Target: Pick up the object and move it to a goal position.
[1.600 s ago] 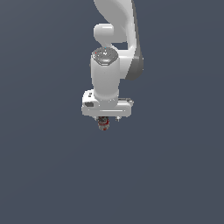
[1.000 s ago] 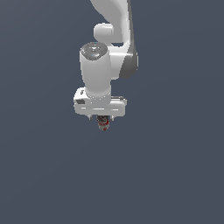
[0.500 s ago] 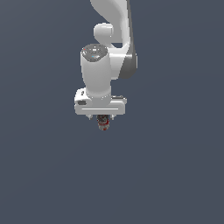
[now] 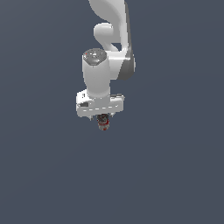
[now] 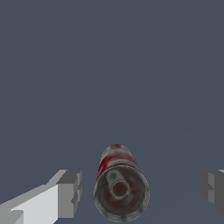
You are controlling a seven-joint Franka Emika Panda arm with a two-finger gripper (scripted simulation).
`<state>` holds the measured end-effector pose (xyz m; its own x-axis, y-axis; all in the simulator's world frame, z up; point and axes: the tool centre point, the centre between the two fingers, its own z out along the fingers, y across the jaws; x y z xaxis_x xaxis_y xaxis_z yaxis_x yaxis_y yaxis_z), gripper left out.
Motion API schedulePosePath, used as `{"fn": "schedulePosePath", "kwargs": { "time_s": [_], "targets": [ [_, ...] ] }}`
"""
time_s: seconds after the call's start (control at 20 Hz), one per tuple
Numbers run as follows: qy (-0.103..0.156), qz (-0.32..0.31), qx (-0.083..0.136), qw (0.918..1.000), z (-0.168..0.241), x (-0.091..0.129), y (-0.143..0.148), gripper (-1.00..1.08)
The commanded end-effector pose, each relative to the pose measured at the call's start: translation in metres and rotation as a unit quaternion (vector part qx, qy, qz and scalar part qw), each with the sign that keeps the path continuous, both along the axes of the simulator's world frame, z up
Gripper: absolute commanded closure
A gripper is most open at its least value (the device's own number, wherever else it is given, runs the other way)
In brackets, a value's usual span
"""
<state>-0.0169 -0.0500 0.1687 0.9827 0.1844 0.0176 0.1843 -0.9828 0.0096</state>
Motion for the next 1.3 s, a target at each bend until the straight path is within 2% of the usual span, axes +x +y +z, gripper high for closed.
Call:
{"fn": "schedulePosePath", "kwargs": {
  "time_s": [0.0, 0.2, 0.65, 1.0, 1.25],
  "targets": [
    [0.002, 0.032, 0.0, 0.9995, -0.006, -0.007, -0.001, -0.92],
    [0.004, 0.084, 0.0, 0.9964, -0.017, -0.019, -0.001, -0.92],
    [0.008, 0.178, 0.0, 0.984, -0.034, -0.041, -0.001, -0.92],
    [0.01, 0.213, 0.001, 0.977, -0.04, -0.049, -0.001, -0.92],
    [0.01, 0.216, 0.001, 0.9763, -0.041, -0.05, -0.001, -0.92]
  ]
}}
